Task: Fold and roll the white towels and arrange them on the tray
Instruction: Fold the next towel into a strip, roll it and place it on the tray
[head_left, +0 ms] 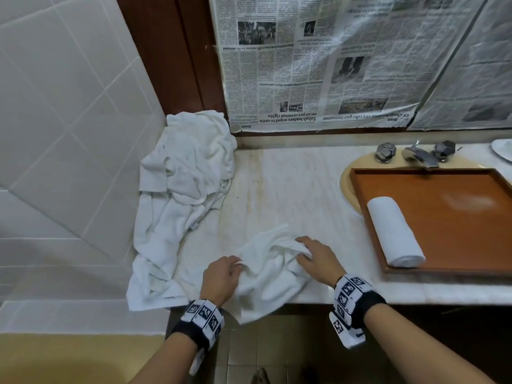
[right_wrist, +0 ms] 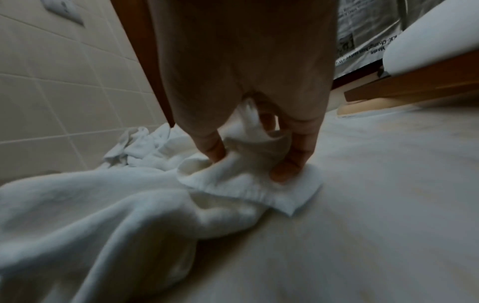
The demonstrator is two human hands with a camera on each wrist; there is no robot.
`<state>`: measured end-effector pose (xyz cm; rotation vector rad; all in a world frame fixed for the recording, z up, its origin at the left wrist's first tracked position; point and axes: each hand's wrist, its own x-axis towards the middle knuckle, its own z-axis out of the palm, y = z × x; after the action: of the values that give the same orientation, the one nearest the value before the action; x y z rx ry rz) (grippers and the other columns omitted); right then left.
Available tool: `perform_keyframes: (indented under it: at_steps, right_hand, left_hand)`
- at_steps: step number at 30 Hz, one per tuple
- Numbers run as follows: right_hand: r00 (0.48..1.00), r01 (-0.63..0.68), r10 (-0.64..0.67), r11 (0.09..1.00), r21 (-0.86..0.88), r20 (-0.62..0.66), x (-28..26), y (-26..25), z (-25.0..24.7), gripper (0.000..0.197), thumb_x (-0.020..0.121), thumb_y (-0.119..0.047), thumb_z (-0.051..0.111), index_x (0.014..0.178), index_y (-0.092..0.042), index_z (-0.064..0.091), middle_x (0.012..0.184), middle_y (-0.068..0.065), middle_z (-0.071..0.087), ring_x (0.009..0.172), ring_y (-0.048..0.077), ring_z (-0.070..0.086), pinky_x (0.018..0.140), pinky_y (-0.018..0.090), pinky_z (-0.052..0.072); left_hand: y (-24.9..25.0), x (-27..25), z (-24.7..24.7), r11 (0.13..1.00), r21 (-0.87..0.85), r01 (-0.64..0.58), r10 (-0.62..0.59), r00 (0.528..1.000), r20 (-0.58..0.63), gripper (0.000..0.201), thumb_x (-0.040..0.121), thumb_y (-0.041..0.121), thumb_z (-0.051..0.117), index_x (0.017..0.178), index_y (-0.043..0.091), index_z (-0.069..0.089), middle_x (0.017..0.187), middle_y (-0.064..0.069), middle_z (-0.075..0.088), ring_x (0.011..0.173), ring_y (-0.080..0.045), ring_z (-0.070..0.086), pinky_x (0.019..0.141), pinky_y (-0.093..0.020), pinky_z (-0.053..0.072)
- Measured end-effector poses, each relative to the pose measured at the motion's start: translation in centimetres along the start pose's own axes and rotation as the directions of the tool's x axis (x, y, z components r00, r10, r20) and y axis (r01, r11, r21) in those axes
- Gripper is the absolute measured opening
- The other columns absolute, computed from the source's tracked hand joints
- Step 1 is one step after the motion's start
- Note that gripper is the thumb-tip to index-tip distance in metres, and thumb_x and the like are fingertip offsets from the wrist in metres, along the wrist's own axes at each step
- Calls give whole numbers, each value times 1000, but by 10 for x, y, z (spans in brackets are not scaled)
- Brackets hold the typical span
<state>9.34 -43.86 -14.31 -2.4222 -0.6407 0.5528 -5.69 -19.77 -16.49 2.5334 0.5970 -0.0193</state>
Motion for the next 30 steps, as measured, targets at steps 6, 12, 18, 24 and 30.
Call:
perform_keyframes:
  at_steps: [6, 12, 18, 24, 30]
  right_hand:
    - [987, 32, -52, 991, 129, 150, -78, 9, -10, 17, 90, -22, 60, 100, -32, 69, 98, -13, 72, 94, 5, 65, 86, 28, 51]
    - [979, 125, -136, 989, 81, 154, -109, 11, -62, 30, 87, -8, 62, 88, -37, 71, 95, -14, 72, 90, 0, 65, 79, 21, 48]
    - [993, 93, -101, 987, 130, 55, -116, -1, -114, 18, 97, -10, 51, 102, -8, 68, 92, 1, 68, 60, 4, 61, 53, 24, 51]
    - [996, 86, -90, 978, 189, 13, -114, -6, -158, 18, 98, -5, 48, 89, -6, 63, 71, 11, 72, 65, 24, 67, 60, 27, 54]
    - [980, 90, -100, 994, 64, 172, -105, -6, -107, 34, 81, -48, 75, 100, -22, 65, 98, -5, 70, 89, 11, 65, 85, 28, 52]
  left_hand:
    - [13, -49, -27, 987, -115, -113, 145, 930, 338, 12, 90, 32, 64, 95, 33, 75, 95, 14, 73, 90, -3, 64, 77, -14, 45]
    - [41, -58, -83, 951, -206, -231, 281, 924, 261, 11, 94, 25, 65, 93, 29, 74, 78, 25, 68, 76, 4, 62, 69, -11, 45]
    - [59, -56, -112, 950, -218, -224, 248, 964, 92, 22, 85, 47, 57, 89, 30, 71, 82, 9, 71, 80, -4, 63, 75, -31, 49]
    - [72, -60, -127, 941, -272, -201, 221, 974, 45, 23, 83, 47, 57, 85, 28, 70, 73, 3, 68, 70, -16, 65, 69, -45, 57]
    - [122, -67, -127, 875, -416, -248, 276, 961, 7, 11, 94, 27, 63, 90, 24, 73, 82, 4, 70, 81, -15, 67, 67, -36, 60]
